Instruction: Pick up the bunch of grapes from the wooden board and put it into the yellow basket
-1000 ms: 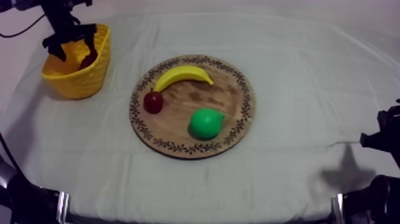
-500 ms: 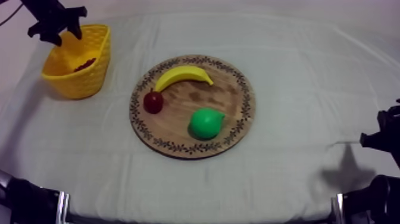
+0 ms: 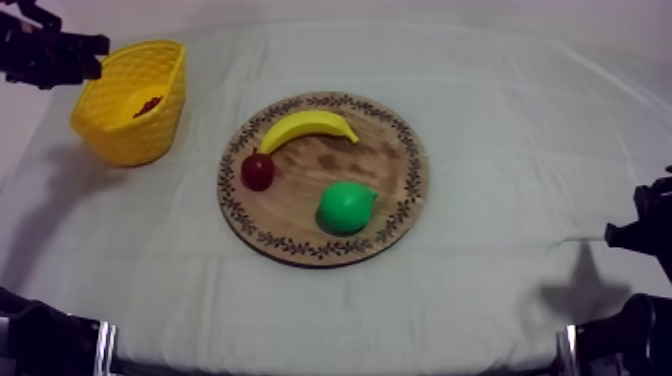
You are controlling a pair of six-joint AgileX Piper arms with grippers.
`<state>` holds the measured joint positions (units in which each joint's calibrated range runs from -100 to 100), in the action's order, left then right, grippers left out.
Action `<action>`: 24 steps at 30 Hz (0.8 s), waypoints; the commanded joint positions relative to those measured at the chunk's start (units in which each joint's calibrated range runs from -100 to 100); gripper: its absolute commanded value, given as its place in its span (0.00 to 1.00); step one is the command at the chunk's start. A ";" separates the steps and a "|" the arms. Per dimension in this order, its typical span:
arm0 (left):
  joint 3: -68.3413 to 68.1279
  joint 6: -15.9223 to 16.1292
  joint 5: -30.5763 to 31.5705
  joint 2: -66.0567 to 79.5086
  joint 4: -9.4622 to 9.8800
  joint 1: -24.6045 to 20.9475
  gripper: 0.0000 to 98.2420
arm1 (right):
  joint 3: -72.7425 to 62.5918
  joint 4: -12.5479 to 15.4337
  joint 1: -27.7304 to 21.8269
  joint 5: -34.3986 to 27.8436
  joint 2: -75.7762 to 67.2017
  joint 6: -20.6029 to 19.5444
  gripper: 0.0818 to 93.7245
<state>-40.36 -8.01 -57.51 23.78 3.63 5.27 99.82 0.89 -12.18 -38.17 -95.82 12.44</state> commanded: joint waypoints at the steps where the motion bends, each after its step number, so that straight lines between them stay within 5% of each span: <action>1: -8.68 0.11 2.32 8.86 0.00 -0.09 0.27 | -0.05 0.01 0.00 0.03 -0.02 -0.01 0.00; 8: -24.15 -0.07 8.64 23.63 -0.09 -0.39 0.08 | -0.05 0.01 0.00 0.03 -0.02 -0.01 0.00; 14: -35.98 -0.85 14.65 36.09 -1.75 -1.02 0.01 | -0.05 0.01 0.00 0.03 -0.02 -0.01 0.00; 24: -49.96 9.17 19.20 55.02 -6.36 -0.58 0.00 | -0.05 0.01 0.00 0.03 -0.02 -0.01 0.00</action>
<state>-88.02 -1.99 -38.09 73.74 -2.55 4.69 99.82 0.89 -12.18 -38.17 -95.82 12.41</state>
